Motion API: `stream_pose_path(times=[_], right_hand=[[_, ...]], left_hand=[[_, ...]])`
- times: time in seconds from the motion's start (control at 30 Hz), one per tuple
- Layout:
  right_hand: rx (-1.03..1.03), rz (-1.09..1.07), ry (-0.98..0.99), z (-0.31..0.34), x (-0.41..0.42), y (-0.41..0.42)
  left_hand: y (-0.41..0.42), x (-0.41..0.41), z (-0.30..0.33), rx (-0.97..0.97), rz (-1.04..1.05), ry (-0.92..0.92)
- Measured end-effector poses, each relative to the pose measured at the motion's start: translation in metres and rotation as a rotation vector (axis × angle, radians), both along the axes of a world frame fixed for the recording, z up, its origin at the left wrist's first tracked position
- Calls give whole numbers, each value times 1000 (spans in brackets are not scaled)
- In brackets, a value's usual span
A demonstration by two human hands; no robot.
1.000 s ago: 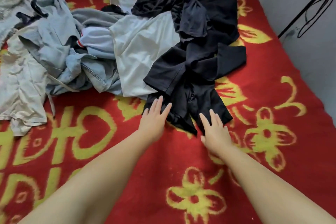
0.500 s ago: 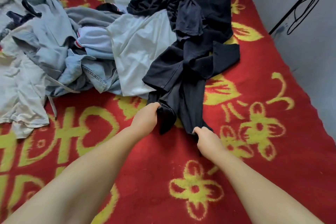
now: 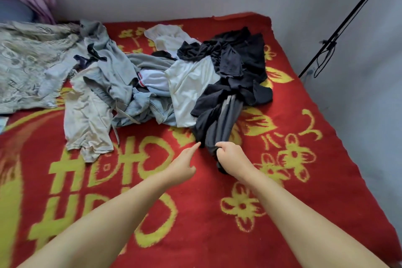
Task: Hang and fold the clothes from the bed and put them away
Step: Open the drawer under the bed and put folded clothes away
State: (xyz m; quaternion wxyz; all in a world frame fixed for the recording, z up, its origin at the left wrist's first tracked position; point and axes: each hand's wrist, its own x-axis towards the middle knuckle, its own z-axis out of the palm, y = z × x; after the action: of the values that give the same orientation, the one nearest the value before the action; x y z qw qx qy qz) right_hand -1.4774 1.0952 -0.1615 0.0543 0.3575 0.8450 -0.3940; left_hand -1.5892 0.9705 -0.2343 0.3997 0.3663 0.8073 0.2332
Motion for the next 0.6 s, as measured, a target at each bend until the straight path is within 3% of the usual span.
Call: stream_pose_path(times=[0.13, 0.27, 0.37, 0.5, 0.6], right_hand=[[-122, 98, 100, 70, -8, -18], [-366, 212, 139, 137, -3, -39], [-490, 232, 353, 188, 1, -43], [-672, 10, 697, 232, 8, -12], [-742, -10, 838, 244, 12, 4]], left_hand=[[-1, -2, 50, 292, 78, 150], [-11, -12, 94, 357, -55, 175], [-25, -12, 112, 417, 31, 128], [-37, -32, 134, 427, 277, 143], [-47, -50, 152, 369, 258, 67]])
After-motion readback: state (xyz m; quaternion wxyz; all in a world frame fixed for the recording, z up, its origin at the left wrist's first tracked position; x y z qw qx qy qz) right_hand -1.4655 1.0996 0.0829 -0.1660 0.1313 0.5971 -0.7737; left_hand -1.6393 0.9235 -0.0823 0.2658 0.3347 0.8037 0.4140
